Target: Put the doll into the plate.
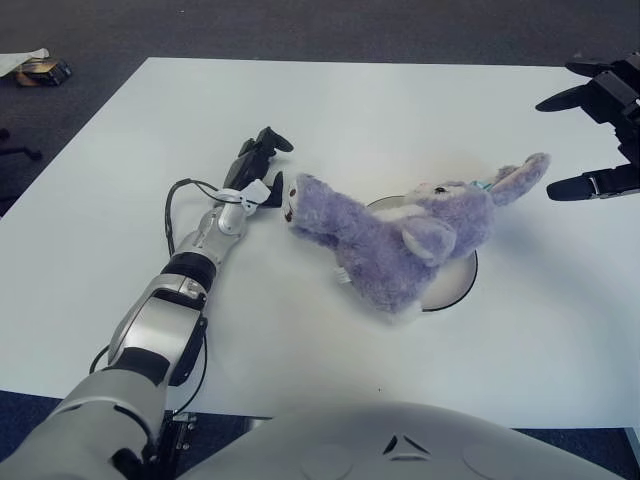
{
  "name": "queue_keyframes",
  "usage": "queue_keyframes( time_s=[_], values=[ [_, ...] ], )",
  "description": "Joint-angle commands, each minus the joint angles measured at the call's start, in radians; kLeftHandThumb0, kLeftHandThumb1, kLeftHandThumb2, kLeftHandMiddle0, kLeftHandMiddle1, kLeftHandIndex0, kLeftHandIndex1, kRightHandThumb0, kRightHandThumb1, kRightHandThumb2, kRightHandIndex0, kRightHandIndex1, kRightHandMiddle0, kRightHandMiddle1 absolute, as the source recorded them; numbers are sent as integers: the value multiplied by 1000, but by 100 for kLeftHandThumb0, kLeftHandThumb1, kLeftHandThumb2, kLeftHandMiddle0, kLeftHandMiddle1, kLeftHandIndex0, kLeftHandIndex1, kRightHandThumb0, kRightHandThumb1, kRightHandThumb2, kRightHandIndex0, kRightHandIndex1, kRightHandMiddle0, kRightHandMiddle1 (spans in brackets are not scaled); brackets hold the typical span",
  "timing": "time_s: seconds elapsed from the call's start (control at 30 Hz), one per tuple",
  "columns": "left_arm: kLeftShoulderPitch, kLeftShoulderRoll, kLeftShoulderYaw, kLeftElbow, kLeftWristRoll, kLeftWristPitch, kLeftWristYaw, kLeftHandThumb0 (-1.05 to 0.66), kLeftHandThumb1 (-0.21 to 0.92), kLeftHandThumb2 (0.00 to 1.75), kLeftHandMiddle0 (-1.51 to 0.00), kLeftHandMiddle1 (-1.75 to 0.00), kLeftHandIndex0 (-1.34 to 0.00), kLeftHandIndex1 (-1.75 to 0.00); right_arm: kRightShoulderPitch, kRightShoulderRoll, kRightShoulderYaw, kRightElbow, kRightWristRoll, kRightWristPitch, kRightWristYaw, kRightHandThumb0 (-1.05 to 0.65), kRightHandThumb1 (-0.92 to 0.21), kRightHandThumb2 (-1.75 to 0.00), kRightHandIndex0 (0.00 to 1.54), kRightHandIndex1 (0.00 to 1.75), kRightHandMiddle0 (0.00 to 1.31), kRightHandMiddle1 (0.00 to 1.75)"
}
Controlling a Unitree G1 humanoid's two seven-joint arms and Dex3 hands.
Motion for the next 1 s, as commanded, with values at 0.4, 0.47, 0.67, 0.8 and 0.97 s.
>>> queue_keyframes(
  time_s=[0.4,0.47,0.67,0.8,0.97],
  values=[
    [95,-3,50,-38,-44,73,-41,0,31,144,-22,-138,0,-157,-331,392,55,651,109,545,-57,-22,-80,-62,32,143,21,162],
    [94,-3,52,-38,-47,75,-43,-1,32,143,-24,-139,0,-157,-350,394,51,678,111,549,-51,-11,-77,-68,34,152,20,167],
    [96,-5,61,-43,-58,84,-50,22,67,87,-26,-161,-1,-157,-401,397,35,757,139,578,-18,-2,-77,-71,33,159,16,174],
    [97,-6,70,-45,-67,89,-56,32,82,63,-26,-168,-2,-157,-428,401,26,811,167,586,3,-1,-79,-68,32,158,16,174],
    [93,-12,94,-24,-94,92,-71,34,82,62,-28,-169,-3,-157,-460,414,29,886,212,587,23,-1,-80,-65,33,154,17,175]
  ],
)
